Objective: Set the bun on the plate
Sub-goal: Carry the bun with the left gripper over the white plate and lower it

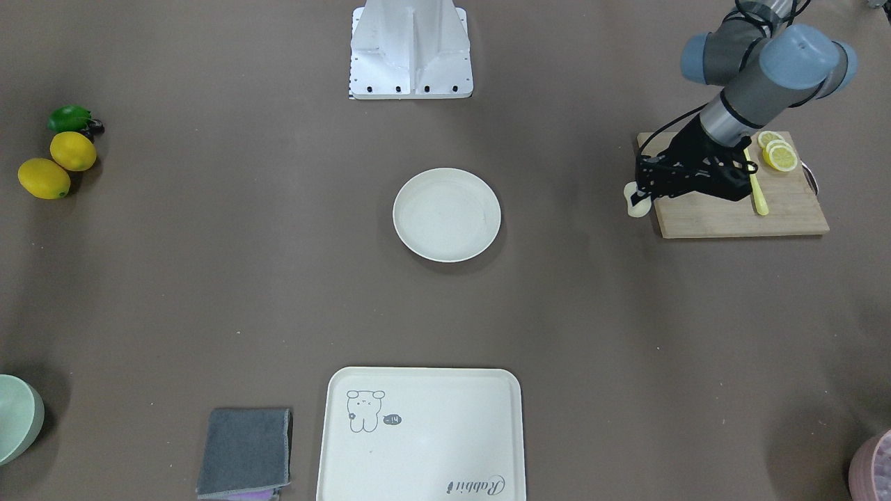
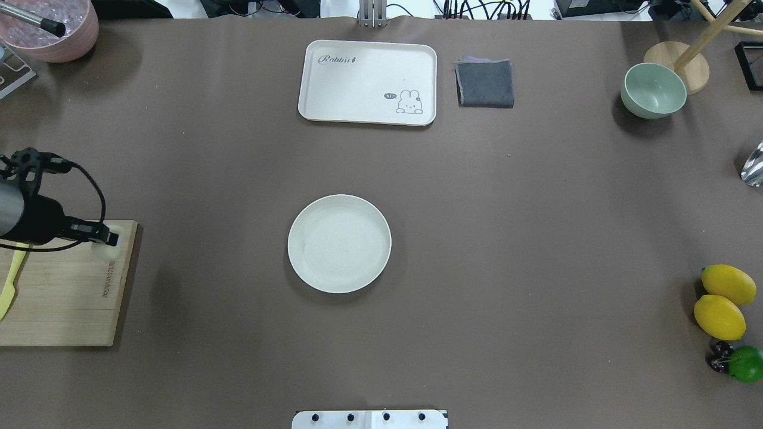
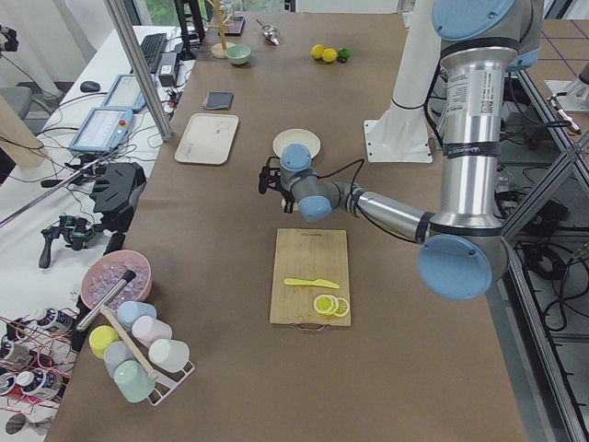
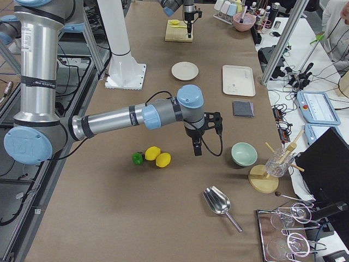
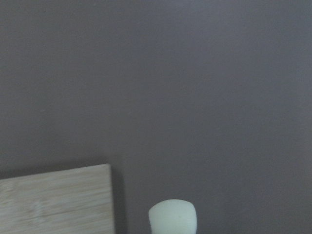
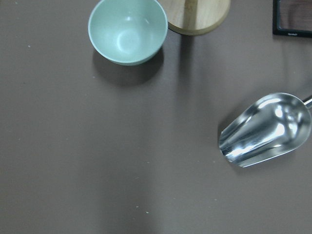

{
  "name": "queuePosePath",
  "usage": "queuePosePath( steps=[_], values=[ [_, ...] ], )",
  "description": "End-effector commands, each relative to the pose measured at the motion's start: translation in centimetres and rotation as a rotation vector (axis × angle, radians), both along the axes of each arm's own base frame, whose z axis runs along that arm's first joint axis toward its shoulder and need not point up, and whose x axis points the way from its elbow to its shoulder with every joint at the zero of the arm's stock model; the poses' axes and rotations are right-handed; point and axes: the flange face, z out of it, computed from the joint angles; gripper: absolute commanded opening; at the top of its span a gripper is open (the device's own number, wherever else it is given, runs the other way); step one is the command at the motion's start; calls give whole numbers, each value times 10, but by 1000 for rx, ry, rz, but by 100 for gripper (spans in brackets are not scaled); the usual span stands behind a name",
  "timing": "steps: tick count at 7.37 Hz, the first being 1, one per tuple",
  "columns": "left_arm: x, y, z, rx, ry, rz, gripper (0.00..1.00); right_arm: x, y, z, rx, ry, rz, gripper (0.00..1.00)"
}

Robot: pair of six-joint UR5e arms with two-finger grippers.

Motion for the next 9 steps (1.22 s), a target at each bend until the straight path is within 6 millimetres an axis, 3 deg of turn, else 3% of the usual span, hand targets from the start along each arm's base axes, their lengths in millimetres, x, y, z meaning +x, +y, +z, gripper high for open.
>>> queuePosePath(
  steps=[1,3,4,6,7,8,9],
  values=[
    [63,-10,-80,-67,63,-16,20,39,24,38,-36,-6,0,100],
    [162,0,-136,-82,85,-86,20,41,31,43,-43,-6,5,100],
    [197,6,-156,-100,97,-109,20,41,30,44,-43,-6,5,100],
    [229,35,-161,-84,91,-136,25,41,35,49,-55,-6,6,100],
    [236,43,-160,-77,87,-139,50,41,35,49,-55,-6,6,100],
    [245,55,-159,-58,82,-154,89,41,35,49,-58,-8,6,100],
    [251,61,-162,-49,84,-157,97,41,37,51,-61,-8,6,100]
  ],
)
